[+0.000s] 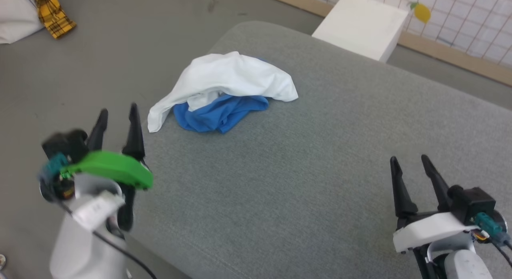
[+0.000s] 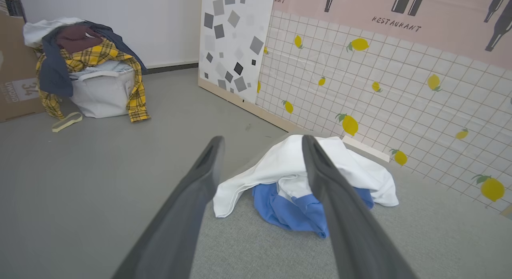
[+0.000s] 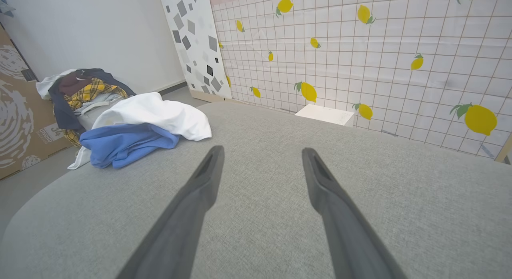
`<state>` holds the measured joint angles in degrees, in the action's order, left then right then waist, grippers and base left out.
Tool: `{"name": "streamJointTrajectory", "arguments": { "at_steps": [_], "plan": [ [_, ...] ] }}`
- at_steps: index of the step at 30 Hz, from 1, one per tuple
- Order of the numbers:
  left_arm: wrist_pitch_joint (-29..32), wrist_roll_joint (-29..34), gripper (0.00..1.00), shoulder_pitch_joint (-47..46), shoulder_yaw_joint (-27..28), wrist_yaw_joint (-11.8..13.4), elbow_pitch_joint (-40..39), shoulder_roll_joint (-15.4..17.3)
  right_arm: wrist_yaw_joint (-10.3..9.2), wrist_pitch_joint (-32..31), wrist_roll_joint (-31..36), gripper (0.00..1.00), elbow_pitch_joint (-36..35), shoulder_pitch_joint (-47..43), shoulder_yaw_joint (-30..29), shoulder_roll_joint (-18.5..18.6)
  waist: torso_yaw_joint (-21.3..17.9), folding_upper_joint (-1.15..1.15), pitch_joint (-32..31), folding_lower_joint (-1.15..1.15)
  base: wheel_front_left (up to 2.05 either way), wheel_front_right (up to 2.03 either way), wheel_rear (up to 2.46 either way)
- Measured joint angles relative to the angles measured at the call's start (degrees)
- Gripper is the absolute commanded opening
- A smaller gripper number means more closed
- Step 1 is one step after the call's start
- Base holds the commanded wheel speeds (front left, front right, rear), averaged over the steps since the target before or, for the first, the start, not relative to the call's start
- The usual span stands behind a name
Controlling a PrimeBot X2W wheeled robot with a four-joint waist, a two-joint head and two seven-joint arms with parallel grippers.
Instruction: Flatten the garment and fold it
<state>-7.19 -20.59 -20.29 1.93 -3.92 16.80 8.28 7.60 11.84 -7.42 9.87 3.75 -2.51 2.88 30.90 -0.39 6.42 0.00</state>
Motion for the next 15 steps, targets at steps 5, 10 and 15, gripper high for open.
{"name": "streamJointTrajectory", "arguments": {
  "at_steps": [5, 10, 15],
  "plan": [
    [6.0, -6.34, 1.0, -9.67, 1.89, -1.59, 8.05, 2.48, -0.01, -2.21, 1.47, 1.0, -3.31, 1.12, -0.6, -0.03, -1.36, 0.0, 3.38, 0.0, 0.0, 0.0, 0.0],
    [13.51, -11.98, 1.0, -18.59, 2.82, -2.52, 14.79, 4.63, -0.01, -3.9, 2.89, 1.0, -6.42, 1.91, -1.89, -0.03, -3.45, 0.0, 7.64, 0.01, 0.0, 0.0, 0.0],
    [19.11, -14.56, 1.0, -22.91, 3.22, -2.58, 19.24, 5.76, -0.01, -4.63, 2.97, 1.0, -8.6, 2.19, -3.02, -0.03, -6.44, 0.0, 11.35, 0.01, 0.0, 0.0, 0.0]
  ]
}}
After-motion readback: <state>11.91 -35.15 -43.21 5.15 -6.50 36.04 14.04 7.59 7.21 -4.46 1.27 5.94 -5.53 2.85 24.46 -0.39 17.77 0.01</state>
